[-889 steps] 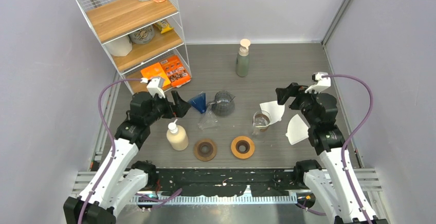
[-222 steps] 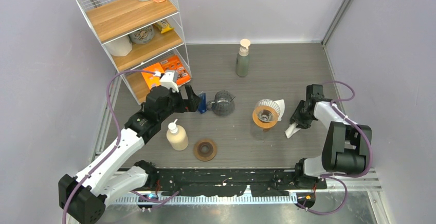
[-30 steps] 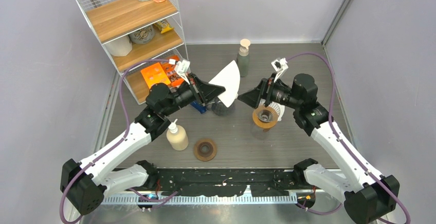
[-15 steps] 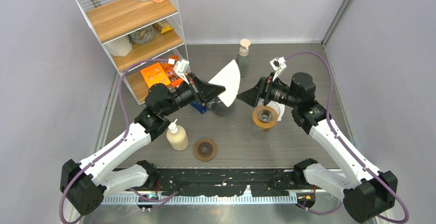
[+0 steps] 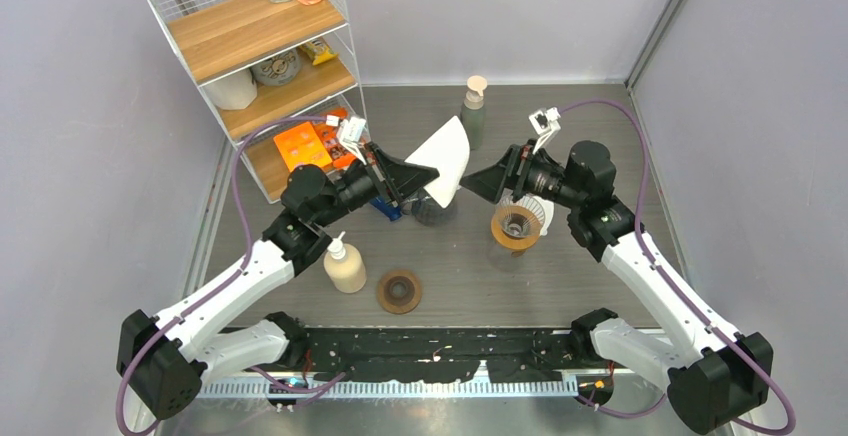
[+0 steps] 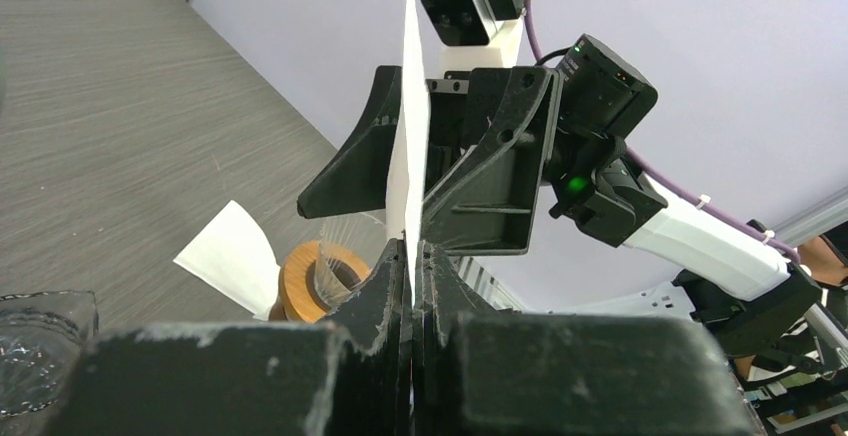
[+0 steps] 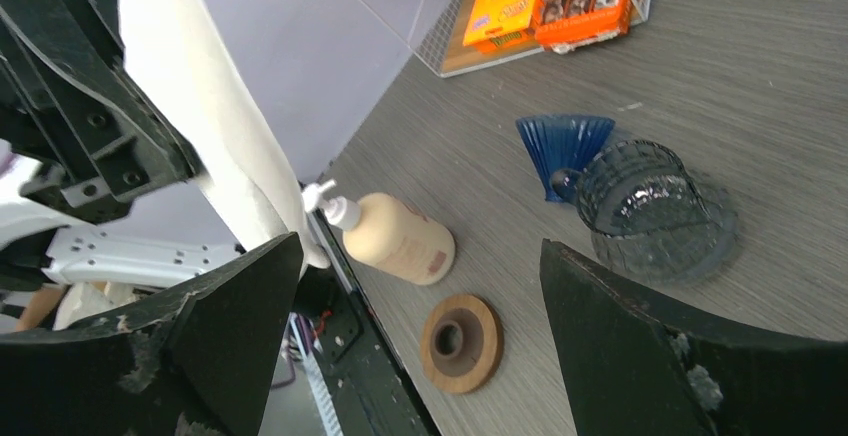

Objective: Place the coffee filter in the dripper

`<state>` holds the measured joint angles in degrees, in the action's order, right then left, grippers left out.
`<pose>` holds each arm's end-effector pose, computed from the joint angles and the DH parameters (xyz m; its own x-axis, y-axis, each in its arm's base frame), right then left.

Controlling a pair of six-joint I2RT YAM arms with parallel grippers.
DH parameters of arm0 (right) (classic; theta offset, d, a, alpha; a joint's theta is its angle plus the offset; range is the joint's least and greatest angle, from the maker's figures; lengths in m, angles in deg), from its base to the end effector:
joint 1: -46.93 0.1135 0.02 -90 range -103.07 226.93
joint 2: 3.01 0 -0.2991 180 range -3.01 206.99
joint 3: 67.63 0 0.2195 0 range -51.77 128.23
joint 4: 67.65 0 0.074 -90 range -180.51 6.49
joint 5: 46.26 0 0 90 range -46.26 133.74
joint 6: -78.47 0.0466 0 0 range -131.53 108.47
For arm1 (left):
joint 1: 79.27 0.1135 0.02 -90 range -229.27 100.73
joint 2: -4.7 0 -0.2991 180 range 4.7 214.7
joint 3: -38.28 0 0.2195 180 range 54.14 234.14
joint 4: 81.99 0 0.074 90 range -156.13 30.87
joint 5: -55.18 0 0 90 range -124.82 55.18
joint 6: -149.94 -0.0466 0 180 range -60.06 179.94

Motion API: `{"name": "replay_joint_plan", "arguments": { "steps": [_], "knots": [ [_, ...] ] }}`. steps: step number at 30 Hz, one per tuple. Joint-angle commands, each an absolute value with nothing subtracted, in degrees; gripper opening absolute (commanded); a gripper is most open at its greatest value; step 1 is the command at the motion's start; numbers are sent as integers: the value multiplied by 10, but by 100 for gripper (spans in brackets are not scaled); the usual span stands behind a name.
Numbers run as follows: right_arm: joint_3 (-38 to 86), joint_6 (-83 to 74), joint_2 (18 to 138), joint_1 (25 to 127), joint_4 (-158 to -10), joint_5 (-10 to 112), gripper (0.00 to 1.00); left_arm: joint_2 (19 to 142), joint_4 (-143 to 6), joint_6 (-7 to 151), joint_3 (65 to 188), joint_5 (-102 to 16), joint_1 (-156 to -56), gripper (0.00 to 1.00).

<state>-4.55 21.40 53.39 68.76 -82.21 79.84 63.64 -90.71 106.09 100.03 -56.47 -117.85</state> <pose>0.1597 0.0936 0.3729 -0.5647 0.2470 -0.7875 -0.6377 0.4751 0.6063 0.1455 -0.1381 0.4039 -0.5135 -0.4478 -0.7320 0.7100 0.2573 -0.6555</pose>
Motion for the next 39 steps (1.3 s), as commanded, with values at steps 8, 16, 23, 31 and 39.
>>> {"name": "replay_joint_plan", "arguments": {
  "steps": [8,16,23,31,39],
  "knots": [
    [-61,292,518,686,-704,810,95,635,-970,1087,996,-564,-1177,0],
    [-54,266,514,686,-755,791,95,629,-965,1083,991,-549,-1177,0],
    [-58,263,504,686,-773,794,96,630,-965,1082,989,-537,-1176,0],
    [-60,259,509,686,-783,783,95,622,-965,1083,986,-536,-1176,0],
    [-59,270,523,686,-768,793,95,618,-967,1083,984,-535,-1177,0]
  ]
}}
